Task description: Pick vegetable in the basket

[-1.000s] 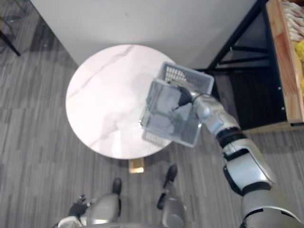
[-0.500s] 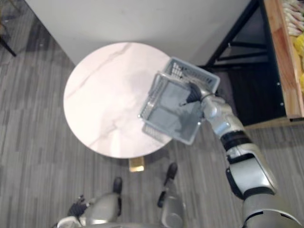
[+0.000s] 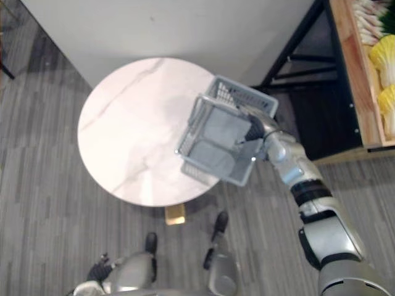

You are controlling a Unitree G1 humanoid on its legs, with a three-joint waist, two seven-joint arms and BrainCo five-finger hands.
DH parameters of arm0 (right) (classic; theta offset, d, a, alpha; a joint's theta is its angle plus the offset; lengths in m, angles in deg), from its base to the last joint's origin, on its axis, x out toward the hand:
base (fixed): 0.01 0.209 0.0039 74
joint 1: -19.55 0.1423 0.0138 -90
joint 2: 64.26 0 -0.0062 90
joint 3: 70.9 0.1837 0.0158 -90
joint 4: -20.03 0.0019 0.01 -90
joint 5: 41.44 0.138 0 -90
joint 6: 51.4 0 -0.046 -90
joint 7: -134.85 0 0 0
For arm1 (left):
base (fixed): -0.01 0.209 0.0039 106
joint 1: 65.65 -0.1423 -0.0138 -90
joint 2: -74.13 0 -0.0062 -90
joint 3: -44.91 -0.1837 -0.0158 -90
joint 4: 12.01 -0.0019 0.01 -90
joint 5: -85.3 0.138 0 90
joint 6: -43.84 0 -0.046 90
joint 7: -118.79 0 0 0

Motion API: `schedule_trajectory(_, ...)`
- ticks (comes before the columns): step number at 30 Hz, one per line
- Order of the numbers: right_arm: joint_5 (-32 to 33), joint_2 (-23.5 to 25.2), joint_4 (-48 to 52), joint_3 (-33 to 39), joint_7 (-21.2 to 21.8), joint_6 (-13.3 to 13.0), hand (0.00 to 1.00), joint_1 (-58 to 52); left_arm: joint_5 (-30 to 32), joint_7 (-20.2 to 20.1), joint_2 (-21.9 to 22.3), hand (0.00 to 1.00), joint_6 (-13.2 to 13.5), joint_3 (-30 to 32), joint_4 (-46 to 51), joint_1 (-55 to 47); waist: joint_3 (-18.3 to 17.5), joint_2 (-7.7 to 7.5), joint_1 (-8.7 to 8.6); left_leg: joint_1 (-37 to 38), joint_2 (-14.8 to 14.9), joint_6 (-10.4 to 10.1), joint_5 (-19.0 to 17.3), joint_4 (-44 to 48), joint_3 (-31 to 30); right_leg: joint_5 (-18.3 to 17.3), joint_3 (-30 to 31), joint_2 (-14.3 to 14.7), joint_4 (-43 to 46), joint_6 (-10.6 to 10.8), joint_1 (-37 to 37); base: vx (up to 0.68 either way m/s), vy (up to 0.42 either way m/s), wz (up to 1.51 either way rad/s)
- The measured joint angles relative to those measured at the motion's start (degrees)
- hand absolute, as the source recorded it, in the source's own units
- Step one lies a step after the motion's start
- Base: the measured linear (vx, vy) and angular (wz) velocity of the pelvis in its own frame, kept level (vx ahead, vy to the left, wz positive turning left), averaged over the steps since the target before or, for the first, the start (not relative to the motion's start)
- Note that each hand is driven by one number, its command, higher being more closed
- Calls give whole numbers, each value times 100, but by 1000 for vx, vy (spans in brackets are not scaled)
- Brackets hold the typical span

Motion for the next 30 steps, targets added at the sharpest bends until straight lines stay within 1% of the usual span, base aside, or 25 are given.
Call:
schedule_trajectory(5,0,123,-220,-2,-18,6,0,104,-3,36,-40,0,5,-79,-4,1,-32,-47,20,-12,-1,0,0,2,6,7,11,0,0,-2,-17,0,0,0)
schedule_trajectory(6,-1,270,-650,-2,-20,68,0,384,-5,39,-63,0,9,-131,-3,7,-48,-69,36,-85,-12,2,3,30,-20,43,0,-7,0,-29,-60,8,-4,3)
schedule_trajectory(11,-1,344,-862,2,-31,87,0,505,-5,41,-65,0,5,-132,-11,9,-54,-72,36,-131,-29,20,17,37,-23,106,7,-21,0,-52,-111,1,-1,1)
schedule_trajectory(12,-1,369,-984,4,-37,98,100,570,-5,41,-66,0,5,-140,-10,9,-54,-72,36,-144,-42,32,24,40,-34,110,3,-37,0,-47,-115,-37,3,8)
schedule_trajectory(17,-2,536,-1410,291,-202,256,100,794,-8,49,-68,0,9,-149,-3,19,-54,-72,53,-305,-82,55,55,102,-186,113,-112,-94,0,-43,-151,-18,-3,14)
schedule_trajectory(19,-11,559,-1524,343,-248,260,100,870,-8,50,-68,0,9,-150,-3,22,-54,-72,61,-338,-82,55,55,133,-225,113,-144,-96,0,-44,-151,-3,-6,11)
schedule_trajectory(25,-66,688,-1718,383,-240,293,100,890,-5,61,-69,0,6,-166,-4,34,-54,-72,86,-362,-101,57,57,145,-244,114,-171,-119,0,-45,-151,2,0,1)
schedule_trajectory(30,-116,799,-1829,375,-152,311,100,826,2,68,-78,0,-13,-208,-6,74,-54,-72,162,-362,-124,60,58,144,-248,114,-178,-144,0,-45,-151,0,0,0)
